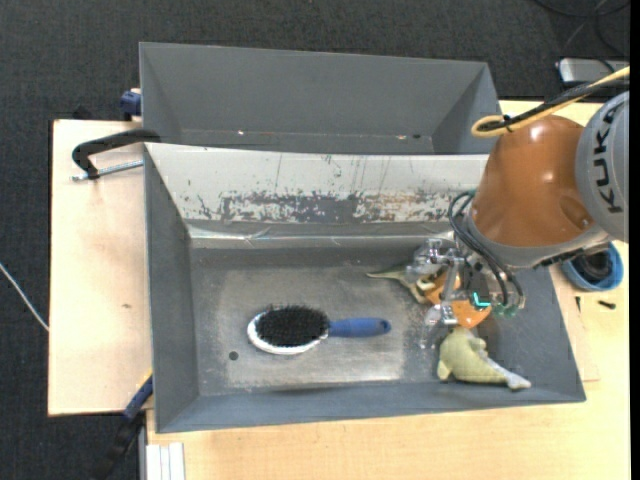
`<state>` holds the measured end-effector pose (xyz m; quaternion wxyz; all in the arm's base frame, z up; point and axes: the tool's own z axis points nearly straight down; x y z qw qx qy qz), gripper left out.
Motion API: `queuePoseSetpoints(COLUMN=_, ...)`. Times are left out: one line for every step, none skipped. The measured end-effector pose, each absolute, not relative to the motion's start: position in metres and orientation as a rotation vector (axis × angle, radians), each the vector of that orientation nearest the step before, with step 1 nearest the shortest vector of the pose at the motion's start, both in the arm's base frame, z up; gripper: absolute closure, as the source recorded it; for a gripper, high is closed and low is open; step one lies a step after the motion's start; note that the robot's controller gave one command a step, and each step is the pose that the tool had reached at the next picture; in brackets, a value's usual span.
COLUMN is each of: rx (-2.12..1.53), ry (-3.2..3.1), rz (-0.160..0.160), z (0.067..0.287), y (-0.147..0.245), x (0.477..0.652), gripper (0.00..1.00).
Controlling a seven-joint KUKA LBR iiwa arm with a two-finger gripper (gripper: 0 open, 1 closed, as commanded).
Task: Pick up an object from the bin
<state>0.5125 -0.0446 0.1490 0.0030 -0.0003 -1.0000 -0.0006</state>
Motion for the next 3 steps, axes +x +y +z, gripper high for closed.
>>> queuePoseSetpoints(rx=0.190, ry=-3.141, rz=-0.001, z=0.071, y=0.022, x=0.543, gripper=0.00)
queuePoseSetpoints(rx=0.185, ry=-3.146, rz=-0.003, z=0.073, y=0.021, x=0.544, gripper=1.00)
queuePoseSetpoints(rx=0.412, ry=-3.128, rz=0.000, z=0.208, y=0.030, x=0.552, gripper=1.00)
